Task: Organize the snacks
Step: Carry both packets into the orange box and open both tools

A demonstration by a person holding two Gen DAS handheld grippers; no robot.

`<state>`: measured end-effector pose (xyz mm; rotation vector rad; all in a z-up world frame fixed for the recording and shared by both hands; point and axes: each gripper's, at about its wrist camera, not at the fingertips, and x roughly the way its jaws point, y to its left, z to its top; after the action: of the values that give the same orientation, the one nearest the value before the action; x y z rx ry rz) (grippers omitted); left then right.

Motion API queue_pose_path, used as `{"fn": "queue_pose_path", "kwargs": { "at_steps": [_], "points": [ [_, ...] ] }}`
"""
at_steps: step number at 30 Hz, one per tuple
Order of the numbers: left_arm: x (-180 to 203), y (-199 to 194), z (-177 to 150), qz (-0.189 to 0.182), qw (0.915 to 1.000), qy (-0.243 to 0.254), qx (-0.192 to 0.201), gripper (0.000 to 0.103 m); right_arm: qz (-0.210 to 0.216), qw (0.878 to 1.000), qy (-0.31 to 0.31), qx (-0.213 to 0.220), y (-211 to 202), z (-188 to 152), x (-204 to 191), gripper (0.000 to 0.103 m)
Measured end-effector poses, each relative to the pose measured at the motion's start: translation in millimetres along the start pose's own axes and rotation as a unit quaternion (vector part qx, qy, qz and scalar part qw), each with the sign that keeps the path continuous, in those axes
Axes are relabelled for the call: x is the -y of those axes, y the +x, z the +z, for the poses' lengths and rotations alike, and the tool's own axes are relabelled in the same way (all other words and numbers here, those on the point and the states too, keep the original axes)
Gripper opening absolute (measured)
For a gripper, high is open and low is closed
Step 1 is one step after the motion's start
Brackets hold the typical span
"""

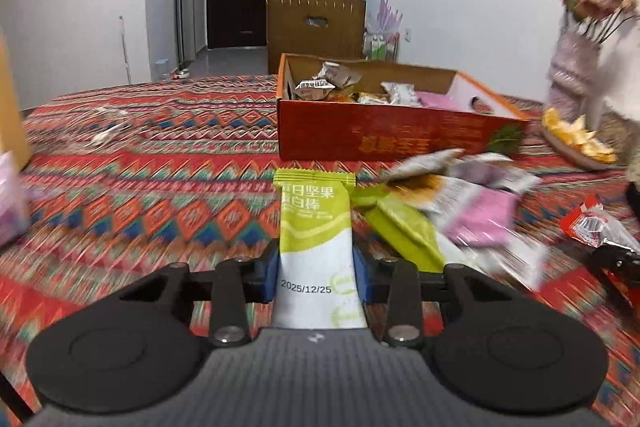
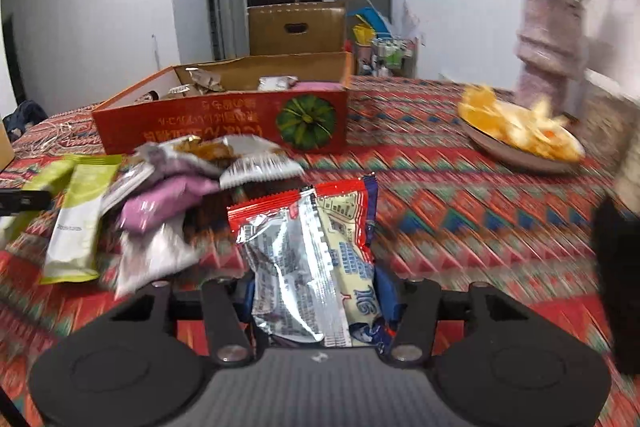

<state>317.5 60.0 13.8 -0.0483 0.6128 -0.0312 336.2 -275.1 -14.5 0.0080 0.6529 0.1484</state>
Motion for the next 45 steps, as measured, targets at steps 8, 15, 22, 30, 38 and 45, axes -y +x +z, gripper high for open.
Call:
{"fn": "queue_pose_path", "kwargs": {
  "at_steps": [8, 15, 22, 30, 38, 45],
  "points": [
    [20.5, -102.4, -42.4, -0.03, 0.9984, -0.035, 0.031, 0.037, 0.031, 0.999, 0.035, 0.021, -90.2, -47.3, 8.5, 0.054],
    [35.8, -131.9, -50.6, -0.037, 0.9978, -0.027, 0.049, 0.037, 0.057, 0.997, 0.013, 0.042, -121.7, -55.7, -6.5, 0.054],
    [35.1, -120.2, -37.4, -0.034, 0.9975, -0.027, 0.056, 0.037, 0.06, 0.997, 0.007, 0.04, -115.5, -53.8, -12.2, 0.054],
    [25.0, -48.4, 71.3, -0.023, 0.9938, 0.0, 0.109, 0.037, 0.094, 0.991, -0.046, 0.079, -74.2, 31.2, -17.8, 0.054],
    [24.3, 93.8, 170.8, 0.034, 0.9924, 0.013, 0.118, 0.037, 0.111, 0.988, -0.022, 0.102, 52.6, 159.0, -18.2, 0.054],
    [13.5, 192.9, 173.0, 0.043, 0.9957, -0.023, 0.079, 0.037, 0.057, 0.996, 0.015, 0.069, 175.4, 198.3, -21.6, 0.054]
  ]
}}
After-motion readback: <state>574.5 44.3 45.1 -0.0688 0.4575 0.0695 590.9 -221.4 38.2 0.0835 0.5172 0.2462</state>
